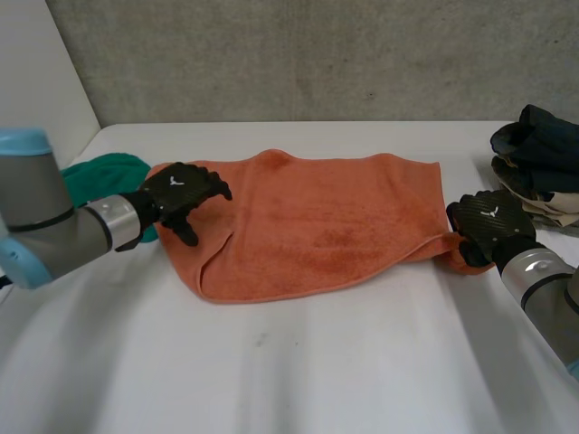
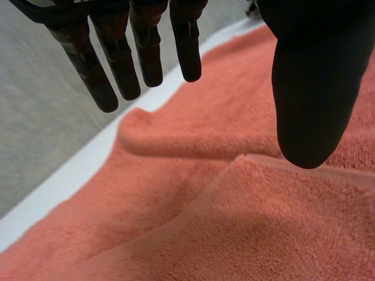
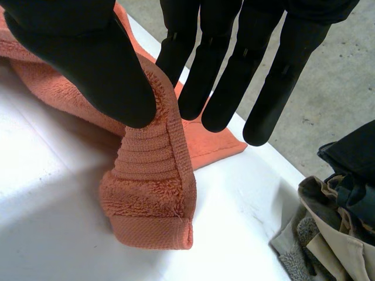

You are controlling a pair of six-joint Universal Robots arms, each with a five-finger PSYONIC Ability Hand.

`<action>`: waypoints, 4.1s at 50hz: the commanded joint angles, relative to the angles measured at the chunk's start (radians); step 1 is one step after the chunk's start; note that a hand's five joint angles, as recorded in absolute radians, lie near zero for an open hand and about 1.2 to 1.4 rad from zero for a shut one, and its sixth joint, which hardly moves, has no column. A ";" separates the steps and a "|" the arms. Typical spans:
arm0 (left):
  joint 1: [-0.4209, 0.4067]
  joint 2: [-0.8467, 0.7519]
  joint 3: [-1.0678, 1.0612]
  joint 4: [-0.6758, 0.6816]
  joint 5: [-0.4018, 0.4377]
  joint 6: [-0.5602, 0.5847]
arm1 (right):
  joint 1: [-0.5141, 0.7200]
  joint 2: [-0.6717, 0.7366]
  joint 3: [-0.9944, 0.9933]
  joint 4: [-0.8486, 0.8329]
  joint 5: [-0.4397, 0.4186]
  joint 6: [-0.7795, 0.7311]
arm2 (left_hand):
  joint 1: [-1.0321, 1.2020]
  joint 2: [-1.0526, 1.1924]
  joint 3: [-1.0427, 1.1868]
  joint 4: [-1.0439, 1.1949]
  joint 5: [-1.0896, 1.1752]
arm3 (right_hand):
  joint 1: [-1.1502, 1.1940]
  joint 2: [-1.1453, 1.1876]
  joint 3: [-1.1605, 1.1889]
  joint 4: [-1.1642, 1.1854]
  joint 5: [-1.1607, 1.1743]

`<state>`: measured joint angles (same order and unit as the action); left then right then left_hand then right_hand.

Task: Fold the laundry.

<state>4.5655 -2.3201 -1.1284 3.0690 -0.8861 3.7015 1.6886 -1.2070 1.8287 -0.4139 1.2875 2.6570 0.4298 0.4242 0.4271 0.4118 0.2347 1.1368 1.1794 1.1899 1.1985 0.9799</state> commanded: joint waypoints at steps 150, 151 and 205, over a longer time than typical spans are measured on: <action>-0.077 0.366 -0.493 0.346 -0.478 -0.172 | -0.168 0.069 -0.140 0.393 -0.025 -0.164 | -0.254 -0.249 -0.252 -0.236 -0.234 | -0.650 -0.692 -0.703 -0.711 -0.667; -0.077 0.366 -0.495 0.350 -0.478 -0.172 | -0.168 0.072 -0.134 0.373 -0.022 -0.170 | -0.254 -0.249 -0.252 -0.236 -0.234 | -0.650 -0.692 -0.703 -0.711 -0.667; -0.069 0.522 -0.611 0.359 -0.476 -0.261 | 0.694 0.376 -0.364 -0.166 -0.171 -0.654 | -0.254 -0.249 -0.252 -0.236 -0.234 | -0.734 -0.777 -0.787 -0.796 -0.752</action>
<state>4.5035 -1.7959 -1.7402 3.4249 -1.3622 3.4407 2.3562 -0.8932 1.5075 -0.6175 1.0686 1.9886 0.1880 0.2106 0.2146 0.2041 0.0494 0.9606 0.9815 0.9917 0.9942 0.8078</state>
